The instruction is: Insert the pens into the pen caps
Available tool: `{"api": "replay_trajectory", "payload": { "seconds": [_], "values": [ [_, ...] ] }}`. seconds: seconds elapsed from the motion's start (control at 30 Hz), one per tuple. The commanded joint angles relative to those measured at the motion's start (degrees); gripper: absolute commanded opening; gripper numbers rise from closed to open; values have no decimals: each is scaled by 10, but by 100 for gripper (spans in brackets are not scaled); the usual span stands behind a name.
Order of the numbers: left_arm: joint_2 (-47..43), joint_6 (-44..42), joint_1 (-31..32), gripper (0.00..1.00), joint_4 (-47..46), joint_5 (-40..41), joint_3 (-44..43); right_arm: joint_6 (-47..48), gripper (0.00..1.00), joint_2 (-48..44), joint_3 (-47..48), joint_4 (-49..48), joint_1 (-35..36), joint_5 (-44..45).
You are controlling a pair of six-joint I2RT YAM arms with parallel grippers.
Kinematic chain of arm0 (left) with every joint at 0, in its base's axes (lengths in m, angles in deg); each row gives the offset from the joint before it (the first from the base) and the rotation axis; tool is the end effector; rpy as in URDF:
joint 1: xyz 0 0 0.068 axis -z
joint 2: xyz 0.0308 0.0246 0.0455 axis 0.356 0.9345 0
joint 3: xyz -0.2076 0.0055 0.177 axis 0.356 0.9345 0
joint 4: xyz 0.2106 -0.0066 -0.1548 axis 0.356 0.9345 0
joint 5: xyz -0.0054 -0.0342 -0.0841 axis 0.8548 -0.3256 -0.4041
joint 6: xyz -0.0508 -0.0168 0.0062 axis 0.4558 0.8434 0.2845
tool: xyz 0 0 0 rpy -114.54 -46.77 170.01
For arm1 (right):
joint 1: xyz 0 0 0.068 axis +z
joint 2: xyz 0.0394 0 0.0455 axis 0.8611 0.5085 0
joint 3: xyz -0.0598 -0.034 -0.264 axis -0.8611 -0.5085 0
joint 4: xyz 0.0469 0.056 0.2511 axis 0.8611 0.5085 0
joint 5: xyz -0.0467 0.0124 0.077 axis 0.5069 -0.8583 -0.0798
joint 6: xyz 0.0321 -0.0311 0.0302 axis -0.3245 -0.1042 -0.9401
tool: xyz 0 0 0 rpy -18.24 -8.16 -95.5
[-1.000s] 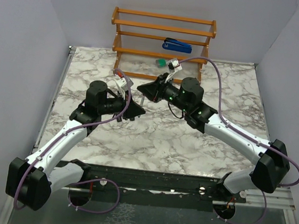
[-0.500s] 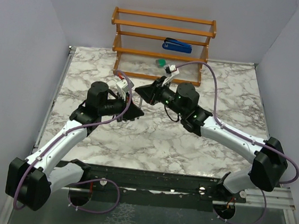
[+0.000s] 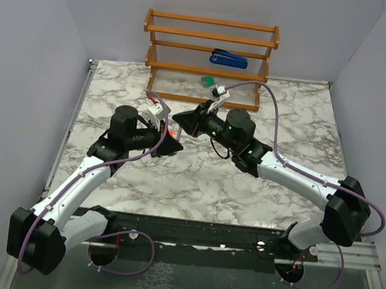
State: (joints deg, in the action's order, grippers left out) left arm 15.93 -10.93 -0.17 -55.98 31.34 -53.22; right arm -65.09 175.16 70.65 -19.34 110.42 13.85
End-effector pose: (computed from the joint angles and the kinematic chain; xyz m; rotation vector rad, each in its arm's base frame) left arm 0.2043 -0.1017 0.2995 0.6111 1.8928 -1.0735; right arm 0.2223 0.2800 0.3377 -0.4310 1.6291 1.1265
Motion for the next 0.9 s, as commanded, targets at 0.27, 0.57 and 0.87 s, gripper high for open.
{"api": "replay_trajectory", "payload": {
  "seconds": [0.27, 0.57, 0.87],
  "values": [
    [-17, 34, -50, 0, -191, 82, -74, -25, 0, 34, -63, 164, 76, -125],
    [-8, 24, -51, 0, -173, 57, -67, -8, 2, 33, -30, 193, 79, -97],
    [-13, -7, -51, 0, -81, -7, -14, 56, 61, -7, 146, 263, -27, 53]
  ]
}}
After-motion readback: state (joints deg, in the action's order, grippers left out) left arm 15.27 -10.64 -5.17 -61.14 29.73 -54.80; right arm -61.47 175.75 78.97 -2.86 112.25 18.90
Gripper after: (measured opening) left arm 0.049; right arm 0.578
